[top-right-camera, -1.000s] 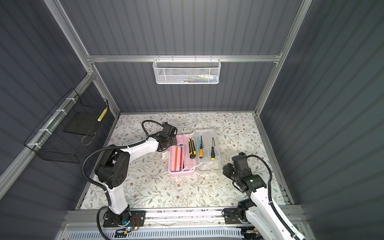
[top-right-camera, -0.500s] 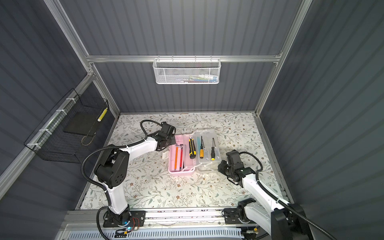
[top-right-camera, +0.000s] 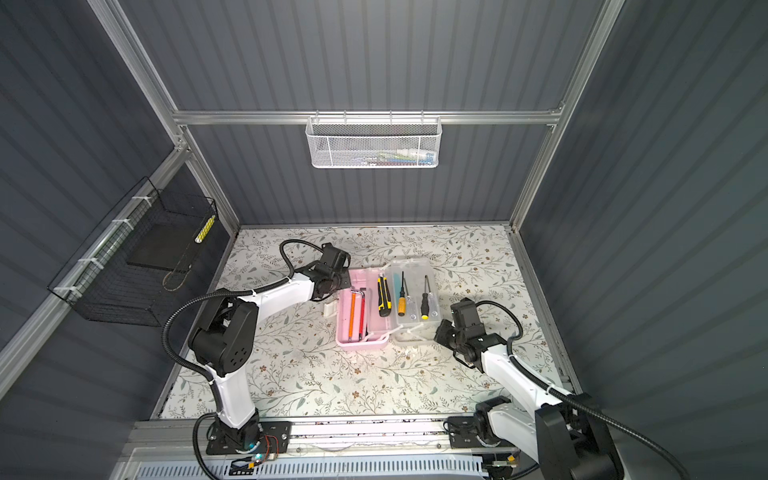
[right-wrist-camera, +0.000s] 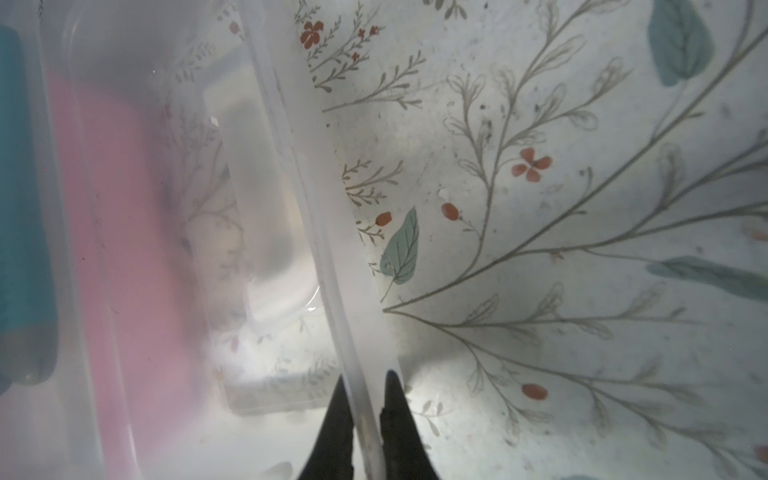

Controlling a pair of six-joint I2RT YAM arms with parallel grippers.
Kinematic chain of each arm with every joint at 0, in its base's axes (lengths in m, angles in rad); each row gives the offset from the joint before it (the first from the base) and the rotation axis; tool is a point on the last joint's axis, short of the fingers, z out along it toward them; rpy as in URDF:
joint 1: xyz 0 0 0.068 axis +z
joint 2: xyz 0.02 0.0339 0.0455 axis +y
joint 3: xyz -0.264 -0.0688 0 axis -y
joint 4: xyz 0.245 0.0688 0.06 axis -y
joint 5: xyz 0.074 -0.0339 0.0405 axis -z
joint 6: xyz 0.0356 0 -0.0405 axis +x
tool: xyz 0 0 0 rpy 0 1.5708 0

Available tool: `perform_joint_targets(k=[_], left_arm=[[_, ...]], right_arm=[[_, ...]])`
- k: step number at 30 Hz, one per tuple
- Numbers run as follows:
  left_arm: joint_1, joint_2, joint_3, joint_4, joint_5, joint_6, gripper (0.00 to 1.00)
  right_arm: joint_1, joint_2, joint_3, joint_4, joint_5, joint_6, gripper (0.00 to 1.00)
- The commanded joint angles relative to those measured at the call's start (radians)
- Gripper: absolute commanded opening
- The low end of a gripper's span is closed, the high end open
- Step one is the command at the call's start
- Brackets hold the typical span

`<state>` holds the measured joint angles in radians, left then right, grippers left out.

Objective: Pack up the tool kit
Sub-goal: 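Hold the pink box edge with the left gripper while the right grasps the lid, then swing the clear lid up and over onto the pink box with the right gripper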

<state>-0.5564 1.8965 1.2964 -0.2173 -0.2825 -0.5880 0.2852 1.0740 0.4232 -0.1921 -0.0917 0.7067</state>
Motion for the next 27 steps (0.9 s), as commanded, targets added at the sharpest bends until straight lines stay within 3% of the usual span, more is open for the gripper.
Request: perform_joint_targets(k=[1,7,12,21,27], left_arm=[[-0.014,0.015,0.02,0.041,0.085,-0.026,0.0],[-0.06,0.015,0.044,0.032,0.07,-0.006,0.0],[-0.08,0.024,0.051,0.051,0.104,-0.017,0.0],[-0.106,0.042,0.078,0.062,0.13,-0.015,0.0],[-0.111,0.05,0.075,0.073,0.126,-0.024,0.0]], right_arm=[[0.002,-0.078,0.062,-0.084,0.065,0.028,0.0],[0.032,-0.224,0.191,-0.257,0.255,-0.026,0.0],[0.155,-0.218,0.315,-0.334,0.446,-0.073,0.0],[0.53,0.001,0.536,-0.438,0.818,-0.067,0.0],[0.701,0.212,0.703,-0.518,0.925,-0.033,0.0]])
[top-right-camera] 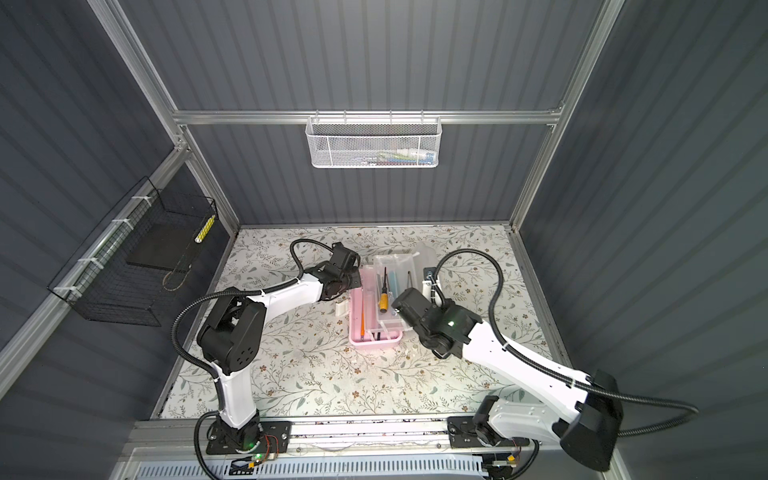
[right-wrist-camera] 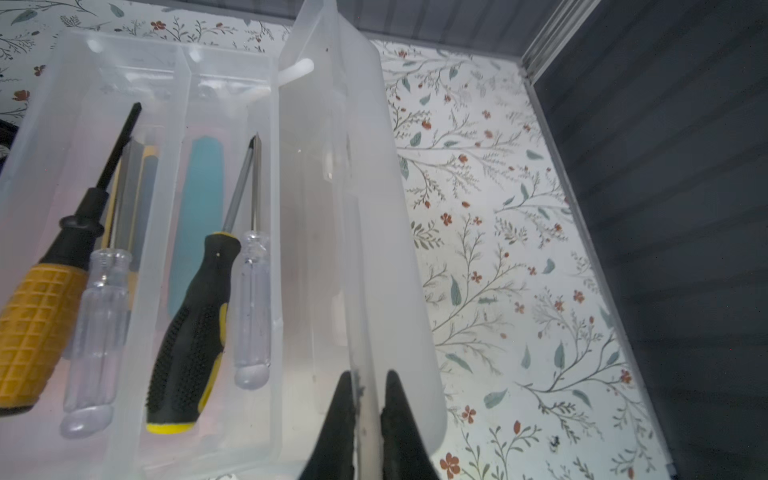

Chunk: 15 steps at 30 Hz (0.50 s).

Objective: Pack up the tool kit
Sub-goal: 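Swing the clear lid up and over onto the pink box with the right gripper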

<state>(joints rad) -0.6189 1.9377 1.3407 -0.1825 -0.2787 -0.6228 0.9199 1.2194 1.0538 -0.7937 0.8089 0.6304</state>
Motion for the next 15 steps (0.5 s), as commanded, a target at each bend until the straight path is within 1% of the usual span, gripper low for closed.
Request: perform_joint_targets(k=[1,6,10,13,15], left_arm=[[-0.048,0.007,0.029,0.04,0.121,0.011,0.0],[-0.048,0.004,0.028,0.04,0.099,0.003,0.0],[-0.048,0.003,0.032,0.03,0.078,-0.014,0.0],[-0.048,-0.005,0.03,0.026,0.041,-0.03,0.0],[-0.047,-0.004,0.04,0.008,0.015,-0.032,0.0]], right_arm=[[0.083,0.087,0.092,0.083,0.018,0.041,0.0],[0.161,0.176,0.172,0.098,-0.054,0.028,0.01],[0.209,0.202,0.208,0.123,-0.116,0.007,0.16],[0.224,0.195,0.219,0.149,-0.175,-0.01,0.26],[0.227,0.179,0.216,0.174,-0.218,-0.021,0.31]])
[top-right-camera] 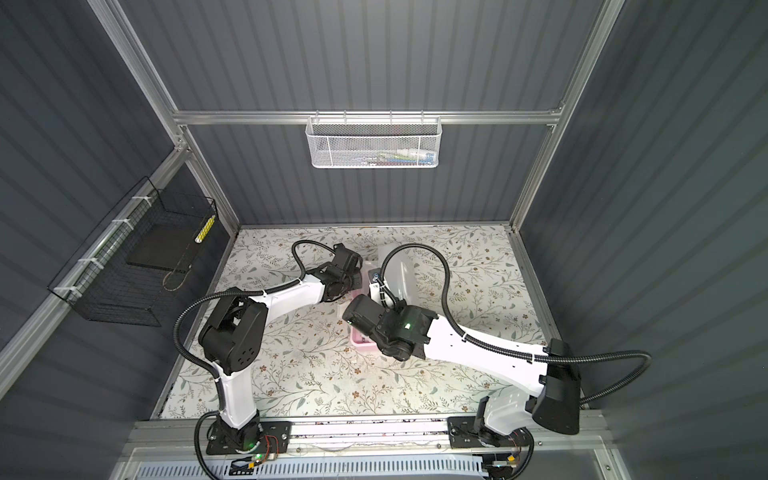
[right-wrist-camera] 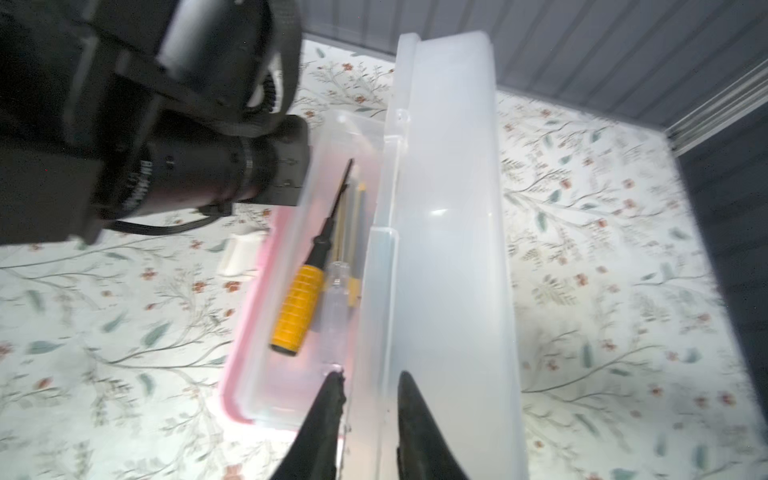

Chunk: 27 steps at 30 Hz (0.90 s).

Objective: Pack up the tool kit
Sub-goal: 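Swing the clear lid up and over onto the pink box with the right gripper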

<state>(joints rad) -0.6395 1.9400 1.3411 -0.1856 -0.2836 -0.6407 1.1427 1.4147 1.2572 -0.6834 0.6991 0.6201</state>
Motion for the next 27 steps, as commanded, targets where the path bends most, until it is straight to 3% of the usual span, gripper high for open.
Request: perform_joint_targets(k=[1,6,13,17,20,27], left_arm=[[-0.025,-0.005,0.044,0.003,0.011,-0.016,0.0],[-0.02,-0.005,0.061,-0.041,-0.061,-0.031,0.0],[-0.002,-0.023,0.043,-0.043,-0.072,-0.05,0.0],[0.006,-0.023,0.045,-0.041,-0.066,-0.043,0.0],[0.008,-0.023,0.041,-0.039,-0.057,-0.043,0.0],[0.009,-0.033,0.026,-0.025,-0.037,-0.039,0.0]], right_arm=[[0.005,-0.025,0.006,0.084,-0.127,-0.023,0.33],[-0.01,-0.08,-0.027,0.141,-0.21,-0.044,0.38],[-0.039,-0.176,-0.077,0.227,-0.387,-0.065,0.46],[-0.06,-0.225,-0.086,0.21,-0.381,-0.044,0.47],[-0.121,-0.286,-0.123,0.188,-0.381,0.013,0.46],[-0.267,-0.402,-0.189,0.144,-0.432,0.018,0.5]])
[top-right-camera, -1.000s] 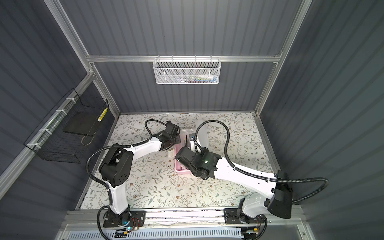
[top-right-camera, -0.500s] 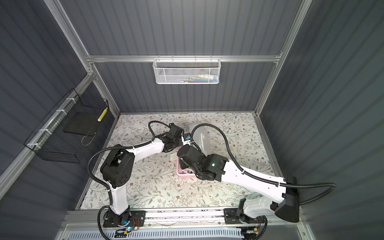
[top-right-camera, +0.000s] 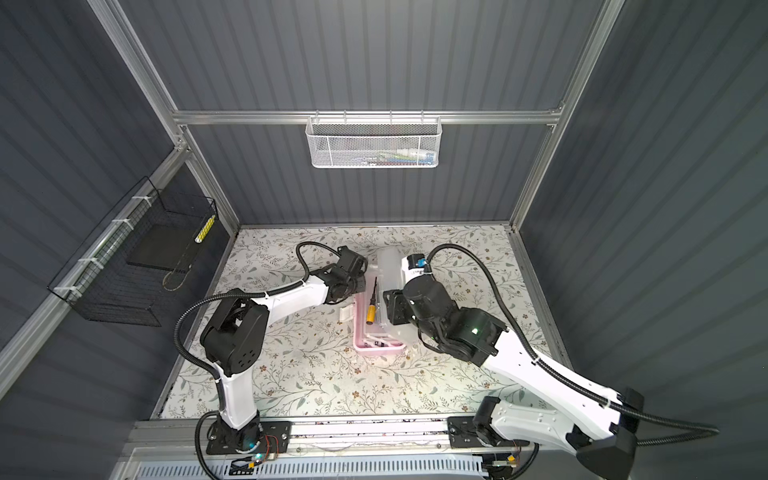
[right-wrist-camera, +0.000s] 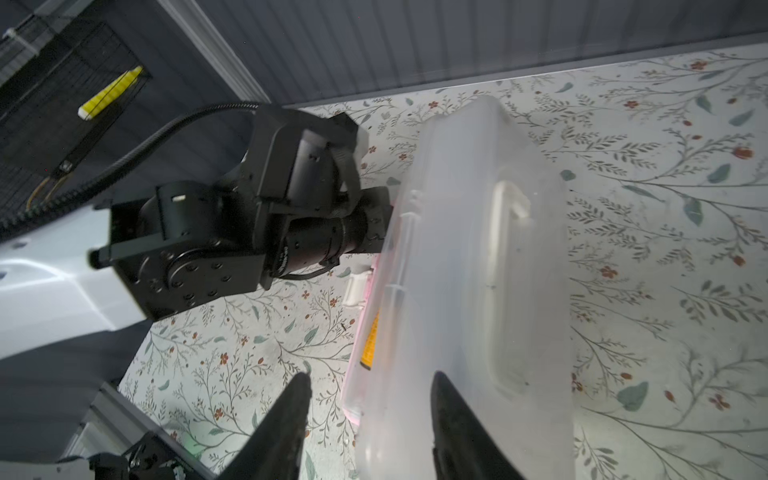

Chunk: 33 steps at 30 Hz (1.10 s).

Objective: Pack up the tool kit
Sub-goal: 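Swing the clear lid up and over onto the pink box with the right gripper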

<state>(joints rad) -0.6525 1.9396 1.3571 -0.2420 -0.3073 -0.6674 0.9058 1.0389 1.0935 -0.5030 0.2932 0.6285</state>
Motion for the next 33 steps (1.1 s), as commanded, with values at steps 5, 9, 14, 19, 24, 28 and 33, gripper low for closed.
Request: perform_joint_targets(k=[5,9,14,19,24,28,33], left_arm=[[0.024,-0.034,0.005,0.042,-0.011,-0.007,0.0],[0.026,-0.026,0.005,0.042,-0.005,-0.007,0.0],[0.031,-0.013,0.011,0.05,0.017,-0.007,0.0],[0.031,-0.019,0.015,0.044,0.03,-0.001,0.25],[0.032,-0.034,0.009,0.043,0.029,0.005,0.5],[0.031,-0.051,0.007,0.035,0.019,0.011,0.57],[0.034,-0.072,0.023,0.008,-0.005,0.03,0.6]], right_arm=[[-0.08,-0.034,-0.071,-0.031,-0.068,0.02,0.51],[-0.097,-0.024,-0.116,0.015,-0.11,0.031,0.52],[-0.102,0.016,-0.137,0.05,-0.156,0.039,0.52],[-0.102,0.034,-0.16,0.097,-0.191,0.049,0.51],[-0.102,0.063,-0.149,0.1,-0.216,0.04,0.51],[-0.102,0.066,-0.15,0.109,-0.228,0.045,0.51],[-0.102,0.075,-0.152,0.109,-0.229,0.047,0.51]])
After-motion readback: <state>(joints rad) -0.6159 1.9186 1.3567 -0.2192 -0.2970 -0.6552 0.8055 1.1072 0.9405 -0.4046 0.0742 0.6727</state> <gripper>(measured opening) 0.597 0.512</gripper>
